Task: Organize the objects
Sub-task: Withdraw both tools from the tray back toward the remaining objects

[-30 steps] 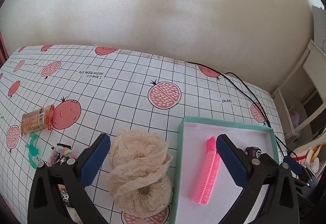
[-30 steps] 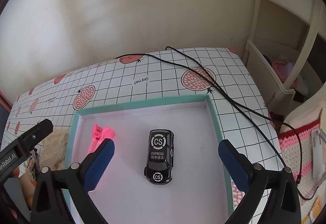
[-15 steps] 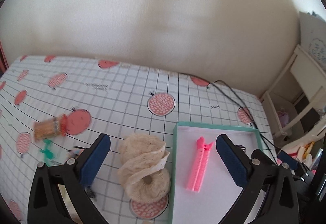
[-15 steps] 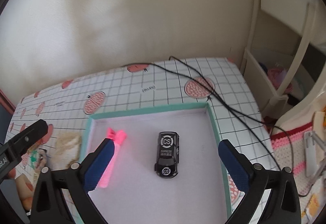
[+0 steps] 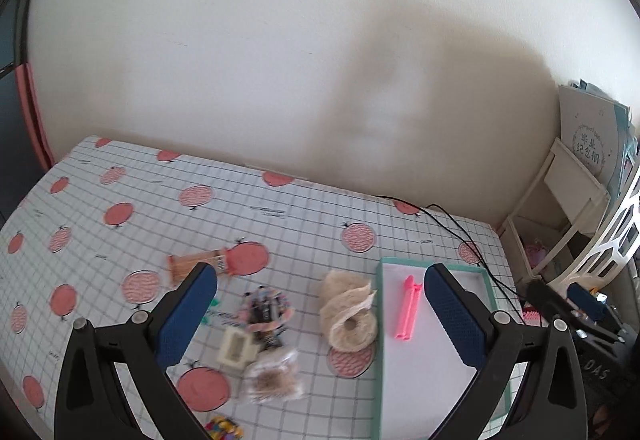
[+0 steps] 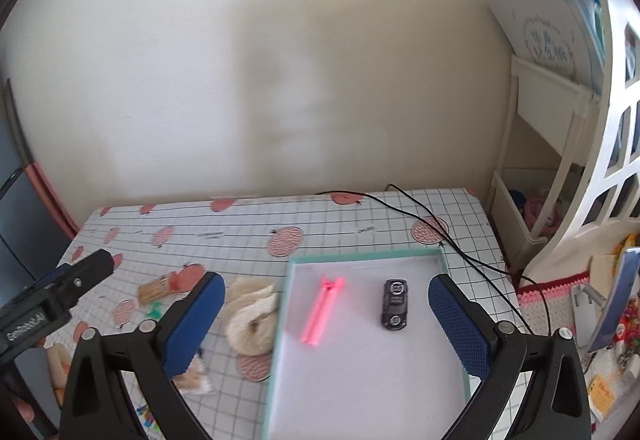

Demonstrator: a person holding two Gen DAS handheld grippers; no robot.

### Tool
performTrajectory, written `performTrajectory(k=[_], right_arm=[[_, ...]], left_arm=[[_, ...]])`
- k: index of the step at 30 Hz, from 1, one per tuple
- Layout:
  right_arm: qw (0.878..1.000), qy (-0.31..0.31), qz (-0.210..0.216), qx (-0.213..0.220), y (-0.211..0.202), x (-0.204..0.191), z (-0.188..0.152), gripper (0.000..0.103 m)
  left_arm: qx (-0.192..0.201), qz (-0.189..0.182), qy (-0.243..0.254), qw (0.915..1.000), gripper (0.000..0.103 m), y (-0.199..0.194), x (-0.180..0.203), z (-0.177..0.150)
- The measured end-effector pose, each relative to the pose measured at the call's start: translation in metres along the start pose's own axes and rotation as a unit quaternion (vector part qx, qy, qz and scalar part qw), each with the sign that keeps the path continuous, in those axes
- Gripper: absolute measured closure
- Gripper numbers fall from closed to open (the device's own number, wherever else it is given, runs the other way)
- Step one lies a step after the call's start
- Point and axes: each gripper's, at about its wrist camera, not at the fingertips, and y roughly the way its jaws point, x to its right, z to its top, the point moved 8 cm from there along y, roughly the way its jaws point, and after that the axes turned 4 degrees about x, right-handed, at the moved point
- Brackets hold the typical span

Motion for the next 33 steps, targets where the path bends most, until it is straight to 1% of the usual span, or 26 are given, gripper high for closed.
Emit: performTrajectory(k=[4,6,8,15,17,20,24,27,30,33], right_arm=[[1.000,0.002,0.022,0.008,-0.018,-0.024,-0.011,0.000],[0.999,0.002,0.042,0.013,-0.022,-0.036,-0.017,0.000],[0.998,0.003,0.061,0.010,-0.023,-0.048,-0.026,0.000],[0.994,0.008,0.105,0.007,-0.019,-0.082,-0.048,0.000],[0.994,0.008,0.107,-0.002,-0.013,-0.090,-0.054,0.000],[0.993,-0.005,0.115,-0.037,0.001,-0.105,-0.072,0.000],[0.992,-0.029,0.105,-0.064,0.016,-0.118,-0.090,0.000],[0.992,-0.015,0.099,-0.071,0.025,-0.116,-0.094,0.000],[0.992,0.005,0.094,-0.085,0.035,-0.112,-0.100,0.000],[0.991,0.006,0.091,-0.099,0.043,-0.112,-0.107,0.000]], left_arm=[[-0.016,0.015,-0.014,0.9996,0.000,-0.005,-0.032,-0.017],[-0.022,0.019,-0.020,0.9994,0.000,-0.008,-0.046,-0.024],[-0.020,0.027,-0.028,0.9990,0.000,-0.013,-0.063,-0.029],[-0.030,0.039,-0.064,0.9968,0.000,-0.021,-0.109,-0.049],[-0.032,0.045,-0.068,0.9962,0.000,-0.022,-0.117,-0.055],[-0.041,0.046,-0.075,0.9952,0.000,-0.023,-0.126,-0.064],[-0.063,0.052,-0.074,0.9939,0.000,-0.020,-0.132,-0.079],[-0.093,0.061,-0.061,0.9919,0.000,-0.011,-0.134,-0.095],[-0.126,0.071,-0.050,0.9881,0.000,0.000,-0.135,-0.110],[-0.156,0.081,-0.033,0.9838,0.000,0.011,-0.134,-0.125]])
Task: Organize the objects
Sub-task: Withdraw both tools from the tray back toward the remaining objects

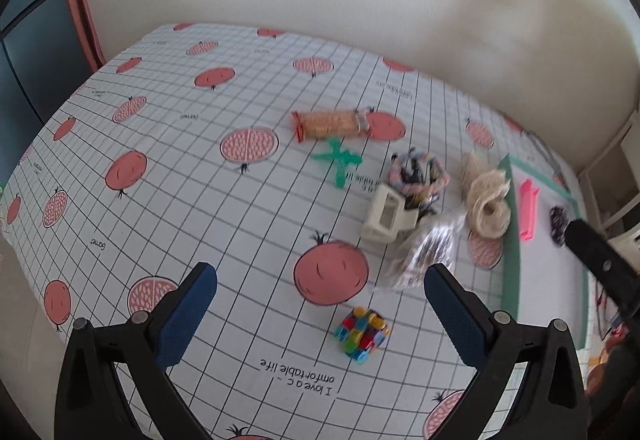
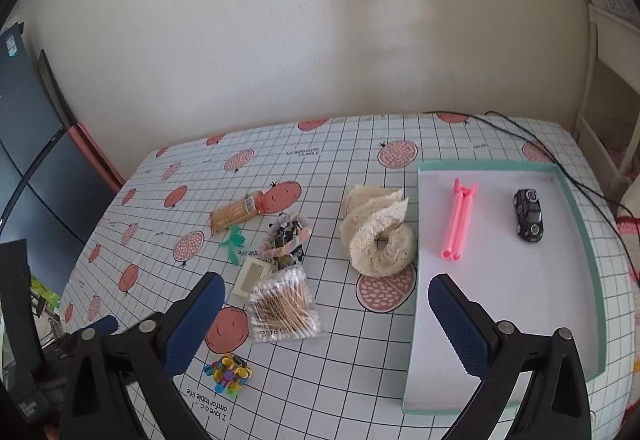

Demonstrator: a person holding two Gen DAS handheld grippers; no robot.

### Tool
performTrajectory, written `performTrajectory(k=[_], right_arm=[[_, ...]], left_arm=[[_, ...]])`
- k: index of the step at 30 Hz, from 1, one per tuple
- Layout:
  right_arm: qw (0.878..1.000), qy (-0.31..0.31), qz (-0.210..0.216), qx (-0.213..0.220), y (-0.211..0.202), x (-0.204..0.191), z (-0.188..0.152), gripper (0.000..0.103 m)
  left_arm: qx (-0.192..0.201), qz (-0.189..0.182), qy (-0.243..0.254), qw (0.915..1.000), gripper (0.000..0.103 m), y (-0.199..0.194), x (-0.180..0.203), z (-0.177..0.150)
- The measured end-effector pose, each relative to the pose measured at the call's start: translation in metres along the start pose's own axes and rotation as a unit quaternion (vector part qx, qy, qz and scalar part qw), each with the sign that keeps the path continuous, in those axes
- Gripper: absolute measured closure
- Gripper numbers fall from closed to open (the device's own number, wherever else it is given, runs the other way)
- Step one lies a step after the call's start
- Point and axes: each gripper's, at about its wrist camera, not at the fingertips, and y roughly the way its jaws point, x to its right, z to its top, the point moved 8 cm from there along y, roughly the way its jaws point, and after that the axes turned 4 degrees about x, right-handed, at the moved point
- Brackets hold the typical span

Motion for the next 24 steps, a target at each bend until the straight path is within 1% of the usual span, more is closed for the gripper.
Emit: performTrajectory(k=[5,7,11,15,18,21,24], right_arm=[[1.000,-0.001,-0.004,-0.023,0.018,-0.001,-0.010,0.000],[0.999,-0.001,-0.003,-0.034,0.025,-0.003,-0.014,0.000],[0.999,-0.002,-0.005,-0.049,0.036,-0.005,-0.023,0.000],[0.998,-0.005,-0.011,-0.065,0.047,-0.003,-0.031,0.000],[0.997,-0.007,-0.008,-0.080,0.057,-0.004,-0.038,0.000],[0.996,-0.012,-0.005,-0.089,0.064,-0.008,-0.043,0.000],[0.996,-0.013,0.003,-0.094,0.069,-0.011,-0.047,0.000]], left_arm=[[-0.055,0.006,0.016,0.9983,0.000,0.022,0.006,-0.021],[-0.070,0.012,0.020,0.9973,0.000,0.029,0.006,-0.027],[-0.104,0.026,0.012,0.9942,0.000,0.045,0.004,-0.039],[-0.116,0.031,0.017,0.9926,0.000,0.054,0.008,-0.046],[-0.136,0.021,0.026,0.9901,0.000,0.060,0.017,-0.056],[-0.147,0.030,0.034,0.9882,0.001,0.066,0.020,-0.062],[-0.153,0.031,0.040,0.9869,0.006,0.069,0.024,-0.065]])
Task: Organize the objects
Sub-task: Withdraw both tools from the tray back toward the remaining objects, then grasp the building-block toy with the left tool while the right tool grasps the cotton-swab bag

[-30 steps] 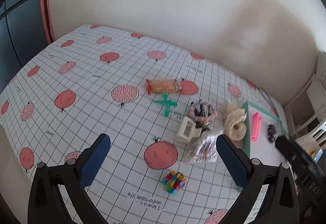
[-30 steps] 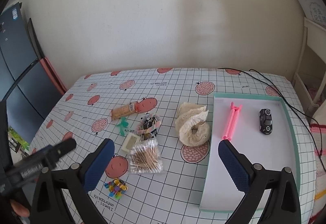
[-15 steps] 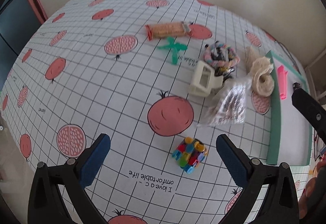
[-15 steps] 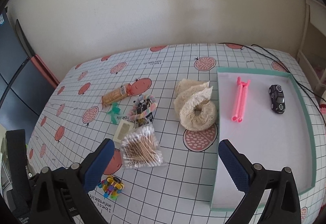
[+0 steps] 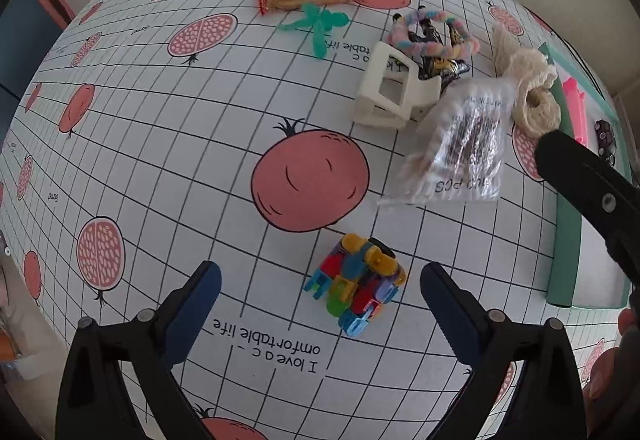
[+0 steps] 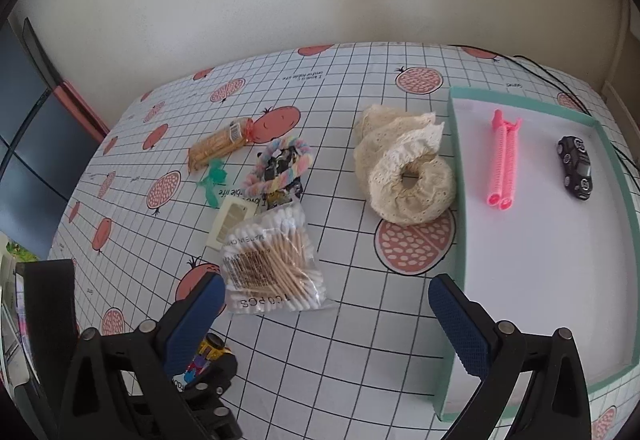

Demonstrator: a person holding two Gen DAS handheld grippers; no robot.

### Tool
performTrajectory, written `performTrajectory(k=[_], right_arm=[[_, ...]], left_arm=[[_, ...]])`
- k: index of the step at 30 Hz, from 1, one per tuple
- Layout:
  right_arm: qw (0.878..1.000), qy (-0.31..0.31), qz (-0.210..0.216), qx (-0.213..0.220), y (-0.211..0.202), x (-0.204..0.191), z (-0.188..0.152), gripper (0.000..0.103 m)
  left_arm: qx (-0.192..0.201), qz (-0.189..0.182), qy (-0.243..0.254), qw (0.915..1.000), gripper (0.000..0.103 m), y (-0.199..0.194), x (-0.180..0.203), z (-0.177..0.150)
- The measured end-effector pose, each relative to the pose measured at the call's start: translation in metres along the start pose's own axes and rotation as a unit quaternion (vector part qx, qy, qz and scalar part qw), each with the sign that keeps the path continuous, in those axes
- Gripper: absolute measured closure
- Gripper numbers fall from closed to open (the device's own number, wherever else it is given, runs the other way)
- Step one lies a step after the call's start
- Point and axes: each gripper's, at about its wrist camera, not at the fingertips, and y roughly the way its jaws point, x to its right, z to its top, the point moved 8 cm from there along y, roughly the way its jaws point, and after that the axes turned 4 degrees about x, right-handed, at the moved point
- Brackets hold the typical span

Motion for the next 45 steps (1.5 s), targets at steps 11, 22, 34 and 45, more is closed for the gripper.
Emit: performTrajectory(k=[11,22,34,45], right_arm=[[1.000,0.007,0.023,-0.013,0.022,-0.008,-0.004,0.000],[0.999,0.012,0.038,-0.030,0.048,-0.016,-0.007,0.000],[0.999,-0.016,0.035,-0.038,0.070,-0.031,-0.010,0.001],[0.999,-0.032,0.016,-0.034,0.068,-0.027,-0.011,0.016]], left_arm=[[-0.015,0.001,0.002,0.9999,0.041,0.006,0.000,-0.002],[-0.001,0.008,-0.021,0.9997,0.052,-0.001,-0.015,0.007],[0.042,0.041,-0.092,0.9940,0.052,-0.014,-0.054,0.028],[0.036,0.040,-0.112,0.9922,0.052,-0.007,-0.049,0.016]])
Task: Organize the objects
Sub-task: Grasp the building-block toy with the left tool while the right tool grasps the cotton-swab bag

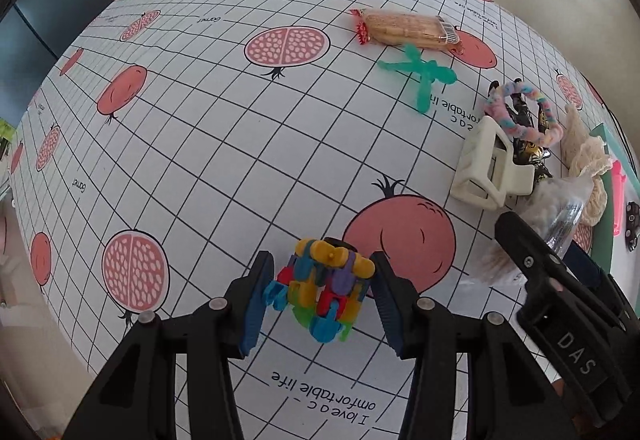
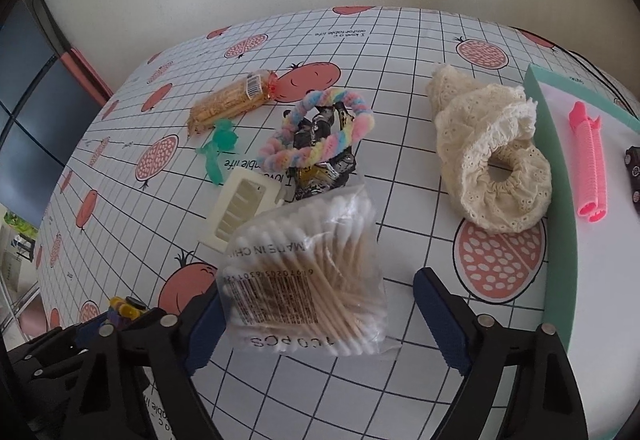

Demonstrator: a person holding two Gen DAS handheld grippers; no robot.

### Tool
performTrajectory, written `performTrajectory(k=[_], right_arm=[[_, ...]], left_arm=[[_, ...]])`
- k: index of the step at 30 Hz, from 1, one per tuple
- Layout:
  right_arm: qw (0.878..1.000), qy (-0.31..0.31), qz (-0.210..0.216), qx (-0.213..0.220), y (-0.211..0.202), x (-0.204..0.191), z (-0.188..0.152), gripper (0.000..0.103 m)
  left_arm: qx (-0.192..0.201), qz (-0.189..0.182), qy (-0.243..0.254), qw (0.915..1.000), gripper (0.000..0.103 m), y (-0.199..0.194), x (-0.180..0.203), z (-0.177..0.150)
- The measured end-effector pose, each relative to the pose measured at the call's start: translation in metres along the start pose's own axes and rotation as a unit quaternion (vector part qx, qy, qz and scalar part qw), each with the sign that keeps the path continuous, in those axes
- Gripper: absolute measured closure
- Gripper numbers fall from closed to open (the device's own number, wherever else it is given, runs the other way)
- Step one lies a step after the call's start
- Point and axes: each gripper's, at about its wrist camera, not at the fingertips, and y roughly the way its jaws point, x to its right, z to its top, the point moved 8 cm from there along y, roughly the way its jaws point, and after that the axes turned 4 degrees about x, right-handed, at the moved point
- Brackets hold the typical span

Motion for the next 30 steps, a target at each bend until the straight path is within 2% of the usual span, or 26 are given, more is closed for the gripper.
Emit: performTrajectory(k=[4,9,18,19,21,23,30], right_arm=[[1.000,0.008,0.006,-0.002,-0.002,0.004,0.000,0.021],[0.999,0.037,0.021,0.003,-0.005,0.008,0.001,0.021],[0.997,0.067,0.036,0.003,-0.011,0.019,0.000,0.038],[0.997,0.070,0.040,0.002,-0.012,0.020,0.000,0.039],[0.996,0.076,0.045,-0.002,-0.014,0.023,-0.002,0.041],[0.995,0.083,0.051,-0.005,-0.017,0.026,-0.004,0.043],[0.993,0.093,0.066,0.017,-0.046,0.035,-0.001,0.044]], left_arm=[[0.002,-0.001,-0.003,1.0000,0.052,-0.003,0.002,-0.001],[0.005,0.001,-0.004,1.0000,0.052,-0.007,0.004,-0.001],[0.008,-0.005,-0.015,0.9998,0.052,-0.010,0.004,0.003],[0.010,-0.006,-0.018,0.9998,0.052,-0.011,0.006,-0.006],[0.013,-0.011,-0.018,0.9997,0.052,0.004,-0.012,0.008],[0.016,-0.013,-0.019,0.9996,0.052,0.003,-0.010,0.010],[0.035,-0.027,-0.028,0.9986,0.052,-0.007,-0.008,0.019]])
